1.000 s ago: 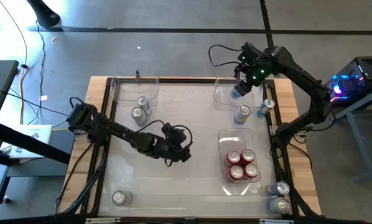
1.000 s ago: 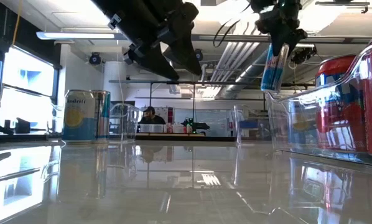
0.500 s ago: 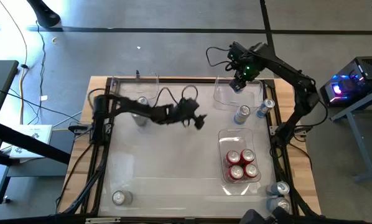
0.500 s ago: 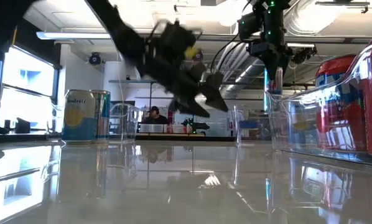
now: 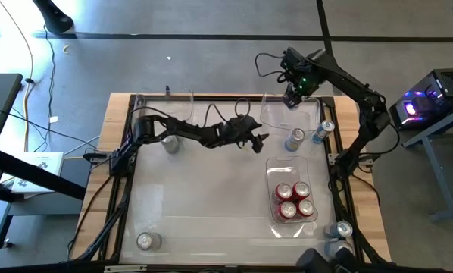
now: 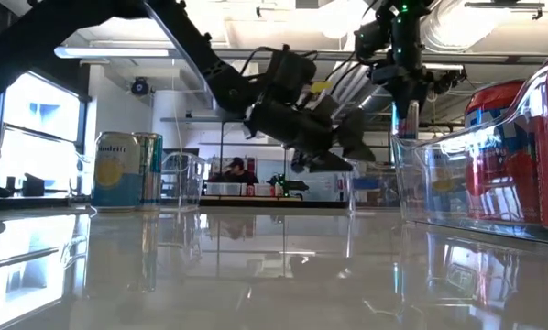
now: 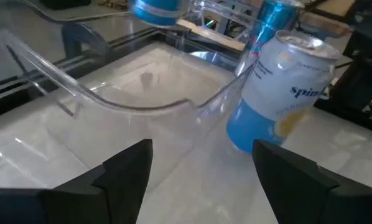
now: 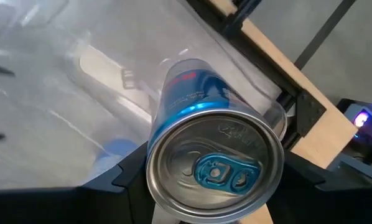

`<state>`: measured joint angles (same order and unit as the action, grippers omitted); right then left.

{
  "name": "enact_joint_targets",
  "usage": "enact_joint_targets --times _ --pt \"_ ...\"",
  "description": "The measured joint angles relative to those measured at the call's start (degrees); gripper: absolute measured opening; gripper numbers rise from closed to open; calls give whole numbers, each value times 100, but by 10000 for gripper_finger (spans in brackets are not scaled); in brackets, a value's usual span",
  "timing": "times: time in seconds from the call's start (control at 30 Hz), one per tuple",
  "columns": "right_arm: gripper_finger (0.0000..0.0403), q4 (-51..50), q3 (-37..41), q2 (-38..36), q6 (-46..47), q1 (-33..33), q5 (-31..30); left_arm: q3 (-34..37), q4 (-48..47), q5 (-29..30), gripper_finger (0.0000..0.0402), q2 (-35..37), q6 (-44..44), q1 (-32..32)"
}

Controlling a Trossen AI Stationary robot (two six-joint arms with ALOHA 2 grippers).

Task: Sort soda cans
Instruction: Put the top right blue soda can into the top right transparent bin

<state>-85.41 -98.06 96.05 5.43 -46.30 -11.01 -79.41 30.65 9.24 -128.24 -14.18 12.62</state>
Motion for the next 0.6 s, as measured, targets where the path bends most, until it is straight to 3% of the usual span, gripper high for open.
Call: enact_joint_targets --times 0.2,0.37,0.6 --pt "215 359 0 66 60 -9 79 -290 49 -171 268 40 464 -132" --pt "215 407 0 267 72 -11 81 -490 -808 -100 268 137 683 -355" --pt "215 1131 0 581 367 -14 479 -641 -3210 1827 268 610 556 -844"
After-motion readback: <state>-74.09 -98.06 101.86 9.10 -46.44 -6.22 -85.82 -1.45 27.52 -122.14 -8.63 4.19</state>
